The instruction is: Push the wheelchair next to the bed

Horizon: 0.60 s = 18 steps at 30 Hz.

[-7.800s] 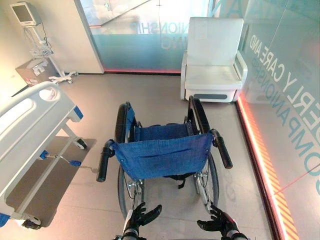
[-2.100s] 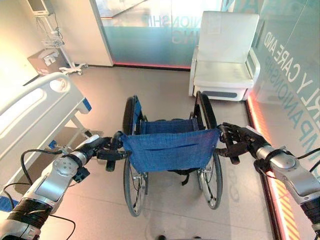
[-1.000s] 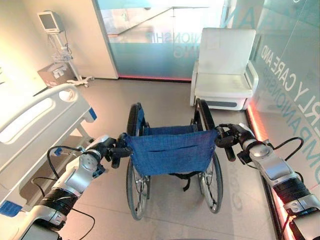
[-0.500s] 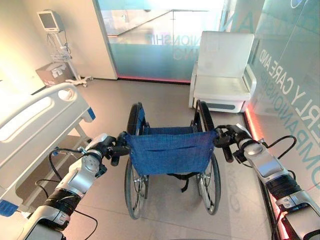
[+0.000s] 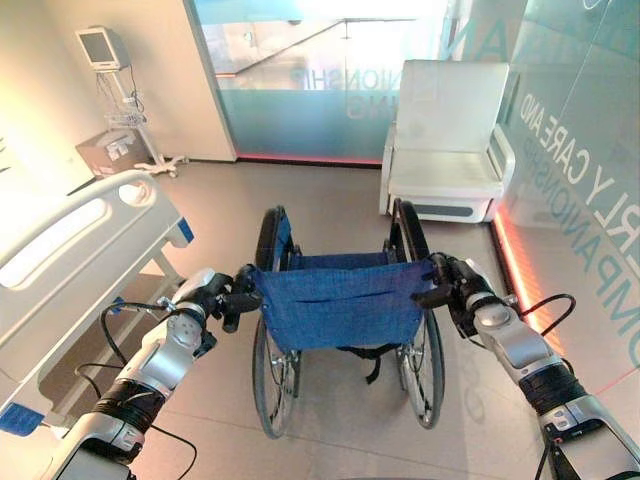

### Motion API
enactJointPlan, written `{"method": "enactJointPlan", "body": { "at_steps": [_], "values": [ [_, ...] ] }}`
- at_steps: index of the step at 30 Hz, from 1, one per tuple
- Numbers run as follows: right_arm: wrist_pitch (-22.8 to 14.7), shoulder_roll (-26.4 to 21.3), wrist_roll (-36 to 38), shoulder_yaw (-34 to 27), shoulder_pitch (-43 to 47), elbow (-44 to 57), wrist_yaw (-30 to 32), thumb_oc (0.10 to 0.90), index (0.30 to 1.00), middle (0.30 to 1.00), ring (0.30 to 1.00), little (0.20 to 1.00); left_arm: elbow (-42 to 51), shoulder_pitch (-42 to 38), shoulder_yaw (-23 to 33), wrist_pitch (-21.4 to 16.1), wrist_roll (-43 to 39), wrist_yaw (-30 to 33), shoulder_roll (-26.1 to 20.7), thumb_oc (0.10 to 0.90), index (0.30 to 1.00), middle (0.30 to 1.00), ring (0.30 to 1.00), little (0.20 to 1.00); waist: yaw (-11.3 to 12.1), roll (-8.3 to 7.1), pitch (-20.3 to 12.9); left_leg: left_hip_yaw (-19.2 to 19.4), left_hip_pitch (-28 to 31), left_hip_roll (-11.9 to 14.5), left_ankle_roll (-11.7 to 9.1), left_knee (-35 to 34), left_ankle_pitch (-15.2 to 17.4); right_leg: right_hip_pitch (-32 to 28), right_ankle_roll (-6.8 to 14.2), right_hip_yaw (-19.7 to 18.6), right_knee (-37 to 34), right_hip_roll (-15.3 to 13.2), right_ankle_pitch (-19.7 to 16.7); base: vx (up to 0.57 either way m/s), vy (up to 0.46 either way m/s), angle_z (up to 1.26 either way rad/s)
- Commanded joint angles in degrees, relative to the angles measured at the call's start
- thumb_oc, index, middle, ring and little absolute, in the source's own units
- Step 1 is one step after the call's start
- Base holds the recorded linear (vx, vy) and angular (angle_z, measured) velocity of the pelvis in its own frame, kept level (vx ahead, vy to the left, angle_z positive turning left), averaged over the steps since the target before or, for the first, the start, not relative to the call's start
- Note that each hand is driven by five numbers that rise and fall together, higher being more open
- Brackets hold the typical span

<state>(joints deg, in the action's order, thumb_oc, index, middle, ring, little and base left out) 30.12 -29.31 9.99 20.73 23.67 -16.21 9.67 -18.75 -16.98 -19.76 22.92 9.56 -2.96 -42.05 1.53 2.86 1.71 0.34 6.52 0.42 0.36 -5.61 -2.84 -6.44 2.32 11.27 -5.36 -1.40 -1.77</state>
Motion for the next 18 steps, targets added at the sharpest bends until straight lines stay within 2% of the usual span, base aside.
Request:
{"method": "enactJointPlan", "body": {
  "at_steps": [1, 4, 5, 7, 14, 18],
  "values": [
    [2.24, 3.19, -2.04, 4.6, -4.65, -3.43, 3.06, 0.8, 0.9, 0.9, 0.9, 0.9, -2.92, 3.27, -2.98, -2.26, 1.95, -0.99, 1.45, 0.4, 0.3, 0.3, 0.3, 0.3, 0.83, -2.23, 3.61, 1.12, -0.55, -2.95, 1.0, 0.61, 2.13, -0.24, 2.48, -1.4, 0.36, -2.95, -0.48, 0.0, 0.0, 0.0],
    [4.51, 2.77, -6.11, 4.1, -5.48, -2.24, 2.84, 0.8, 0.9, 0.9, 0.9, 0.9, -1.98, 3.94, -2.29, -1.94, 2.28, -1.05, 1.4, 0.4, 0.3, 0.3, 0.3, 0.3, 0.59, -2.05, 3.79, 1.25, -0.53, -2.96, 1.06, 0.61, 2.15, -0.09, 2.51, -1.69, 0.46, -2.96, -0.48, 0.0, 0.0, 0.0],
    [7.04, 2.31, -11.74, 4.04, -6.16, -1.68, 1.58, 0.8, 0.9, 0.9, 0.9, 0.9, -1.43, 4.37, -1.81, -1.85, 2.54, -1.03, 1.24, 0.4, 0.3, 0.3, 0.3, 0.3, 0.39, -1.93, 3.93, 1.4, -0.59, -2.98, 1.15, 0.61, 2.21, 0.06, 2.53, -1.95, 0.46, -2.94, -0.48, 0.0, 0.0, 0.0],
    [8.41, 1.91, -14.91, 4.16, -6.4, -1.4, 0.35, 0.8, 0.9, 0.9, 0.9, 0.9, -0.96, 4.5, -1.52, -1.62, 2.62, -1.09, 1.13, 0.4, 0.3, 0.3, 0.3, 0.3, 0.3, -1.89, 4.01, 1.43, -0.58, -2.99, 1.21, 0.61, 2.26, 0.12, 2.54, -2.1, 0.5, -2.92, -0.49, 0.0, 0.0, 0.0],
    [10.89, 1.51, -15.14, 5.34, -5.06, -1.61, -6.17, 0.8, 0.9, 0.9, 0.9, 0.9, -0.82, 3.4, -1.27, -1.32, 3.45, -1.59, 0.89, 0.4, 0.3, 0.3, 0.3, 0.3, 0.47, -2.22, 4.16, 1.52, -0.59, -3.0, 1.19, 0.61, 2.29, 0.14, 2.62, -2.13, 0.36, -2.97, -0.68, 0.0, 0.0, 0.0],
    [13.32, 0.88, -18.6, 5.99, -3.93, -2.08, -10.96, 0.8, 0.9, 0.9, 0.9, 0.9, -1.25, 2.6, -1.33, -1.64, 3.66, -1.55, 0.59, 0.4, 0.3, 0.3, 0.3, 0.3, 0.57, -2.51, 4.02, 1.6, -0.67, -3.03, 1.1, 0.61, 2.22, 0.21, 2.69, -2.11, 0.36, -2.95, -0.77, 0.0, 0.0, 0.0]
  ]
}}
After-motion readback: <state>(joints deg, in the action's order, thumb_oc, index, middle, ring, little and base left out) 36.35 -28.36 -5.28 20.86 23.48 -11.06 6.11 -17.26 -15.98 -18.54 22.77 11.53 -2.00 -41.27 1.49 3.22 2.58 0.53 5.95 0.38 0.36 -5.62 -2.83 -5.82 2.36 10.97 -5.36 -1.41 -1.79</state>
